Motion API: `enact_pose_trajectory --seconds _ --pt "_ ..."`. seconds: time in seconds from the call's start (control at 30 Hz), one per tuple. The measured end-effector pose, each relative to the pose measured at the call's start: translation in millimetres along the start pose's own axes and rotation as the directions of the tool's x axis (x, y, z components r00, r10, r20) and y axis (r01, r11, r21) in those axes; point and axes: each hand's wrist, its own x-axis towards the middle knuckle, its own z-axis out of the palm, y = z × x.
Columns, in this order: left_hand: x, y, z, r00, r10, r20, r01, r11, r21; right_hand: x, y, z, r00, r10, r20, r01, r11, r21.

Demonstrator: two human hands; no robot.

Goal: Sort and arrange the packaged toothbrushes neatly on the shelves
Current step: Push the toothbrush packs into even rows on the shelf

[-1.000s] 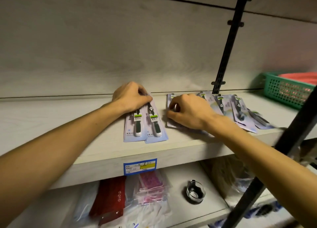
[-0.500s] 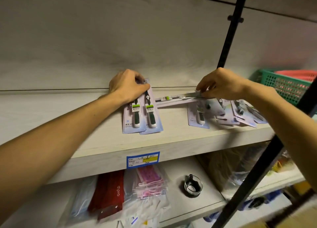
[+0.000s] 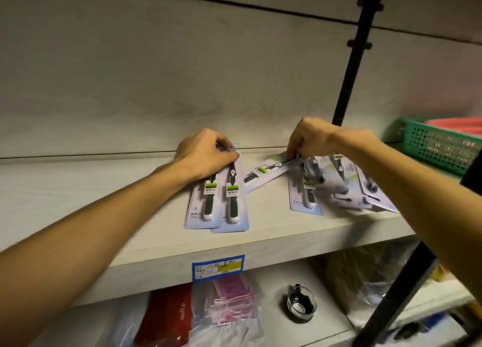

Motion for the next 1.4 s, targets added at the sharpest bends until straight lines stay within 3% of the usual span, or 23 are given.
enact_pose_trajectory --seconds 0.23,0.5,0.67,0.83,0.93,1.17,1.23,1.33,1.4 --pt "0 0 -7 1.0 -0.025 -0.015 0.024 0.999 -0.031 18 -35 5 0.995 -0.096 -0.036 0.095 0.995 -0.026" --pt "-6 -2 -3 0.997 -0.034 0.066 0.028 0.996 0.087 11 -66 32 0.95 -0.29 -0.115 0.308 0.929 0.205" --pt "-7 -2 0 0.996 -0.038 0.075 0.028 0.991 0.128 -6 -33 31 0.964 -0.185 -0.193 0.221 0.957 0.188" --pt "-7 -2 11 0.991 -0.025 0.134 0.007 0.991 0.133 -26 11 38 0.996 0.03 -0.088 -0.023 0.997 0.078" --pt "-5 0 14 0.972 0.013 0.235 -0.033 0.996 0.08 -35 17 53 0.996 0.044 -0.078 -0.042 0.999 0.029" --pt "1 13 16 0.93 0.005 0.367 -0.039 0.996 0.084 -40 -3 55 0.995 -0.014 -0.098 0.029 0.988 0.155" --pt "4 18 15 0.92 0.018 0.392 -0.074 0.989 0.126 -36 -11 54 0.998 -0.015 -0.06 0.031 0.964 0.264" --pt "6 24 18 0.925 -0.002 0.379 -0.074 0.979 0.187 -29 -21 46 0.999 -0.029 0.046 0.008 0.913 0.408" --pt "6 27 23 0.939 -0.012 0.345 -0.073 0.97 0.232 -23 -21 43 0.998 -0.043 0.035 0.024 0.905 0.424"
